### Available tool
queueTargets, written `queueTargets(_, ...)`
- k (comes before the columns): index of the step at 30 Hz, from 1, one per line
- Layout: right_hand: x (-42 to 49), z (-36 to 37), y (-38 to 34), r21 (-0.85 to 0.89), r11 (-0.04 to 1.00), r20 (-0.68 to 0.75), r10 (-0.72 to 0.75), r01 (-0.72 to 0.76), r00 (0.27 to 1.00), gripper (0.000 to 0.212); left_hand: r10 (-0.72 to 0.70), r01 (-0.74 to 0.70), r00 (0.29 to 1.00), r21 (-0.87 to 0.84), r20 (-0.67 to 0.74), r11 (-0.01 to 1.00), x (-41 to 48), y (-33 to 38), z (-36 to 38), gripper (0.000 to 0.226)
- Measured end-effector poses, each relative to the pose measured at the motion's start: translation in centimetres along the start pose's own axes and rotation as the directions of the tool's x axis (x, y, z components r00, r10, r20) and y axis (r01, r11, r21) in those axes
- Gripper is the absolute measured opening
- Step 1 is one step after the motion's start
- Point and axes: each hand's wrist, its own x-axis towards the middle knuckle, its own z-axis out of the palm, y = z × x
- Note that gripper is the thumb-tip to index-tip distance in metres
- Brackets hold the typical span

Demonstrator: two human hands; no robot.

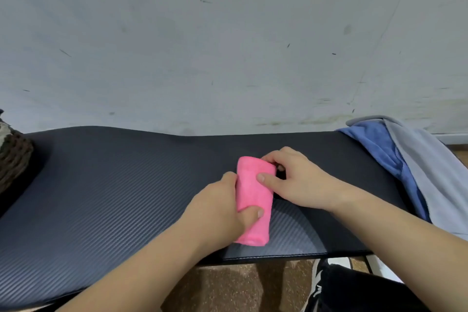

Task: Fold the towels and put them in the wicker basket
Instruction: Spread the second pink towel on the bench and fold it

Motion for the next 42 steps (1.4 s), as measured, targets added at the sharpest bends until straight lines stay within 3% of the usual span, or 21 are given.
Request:
queueTargets(5,-1.1,-0.5,-0.9,0.243,0.970,0.059,-0.032,0.017,0.998,0.059,0.068,-0.071,0.997,-0.370,-0.022,0.927,-0.6,-1.8,-3.8,0.043)
queueTargets(8,-1.8,-0.2,-1.4,0.446,0.895,0.148,-0.044,-0.027,0.988,0.079,0.166,-0.149,0.986,-0.436,0.001,0.888,-1.5,-2.7,-4.9,0.049)
queueTargets(12,-2.0,-0.4,-2.7,0.572,0.821,0.181,-0.130,0.003,0.975,0.041,0.201,-0.193,0.979,-0.509,-0.040,0.839,-2.7,-3.1,-6.1,0.050)
queueTargets(16,-1.3,0.3,-4.1,0.610,0.793,0.097,-0.072,-0.002,0.993,0.026,-0.018,-0.097,0.979,-0.539,-0.205,0.837,-1.9,-3.7,-7.2,0.050)
queueTargets(20,-0.8,0.8,-5.0,0.650,0.759,0.052,0.015,-0.045,0.999,0.028,-0.123,0.069,0.992,-0.686,-0.031,0.725,-1.6,-4.7,-7.7,0.042)
queueTargets(25,-1.5,2.1,-6.2,0.651,0.758,-0.028,0.089,-0.050,0.996,0.033,-0.064,0.163,0.984,-0.715,0.164,0.680,-2.7,-5.0,-8.1,0.041)
queueTargets(28,-2.2,3.0,-7.4,0.618,0.785,-0.077,0.117,-0.045,0.990,0.037,-0.056,0.103,0.995,-0.767,0.087,0.633,-3.5,-5.5,-8.4,0.036)
queueTargets(33,-2.7,3.5,-11.5,0.611,0.781,0.073,0.106,-0.129,0.992,0.050,-0.081,0.020,0.996,-0.869,-0.023,0.495,-6.5,-7.0,-10.4,0.041)
queueTargets(35,-2.3,3.7,-13.7,0.603,0.780,0.126,0.117,-0.170,0.985,0.050,-0.077,-0.043,0.993,-0.870,-0.093,0.492,-8.5,-8.3,-11.3,0.043)
queueTargets(38,-1.1,4.7,-17.8,0.565,0.799,0.199,0.112,-0.208,0.974,0.048,-0.096,-0.159,0.965,-0.837,-0.243,0.523,-12.0,-11.0,-12.3,0.028)
queueTargets(42,0.9,7.7,-24.7,0.467,0.869,0.180,0.084,-0.160,0.980,0.051,-0.226,-0.219,0.894,-0.819,-0.386,0.530,-15.7,-15.1,-15.1,0.020)
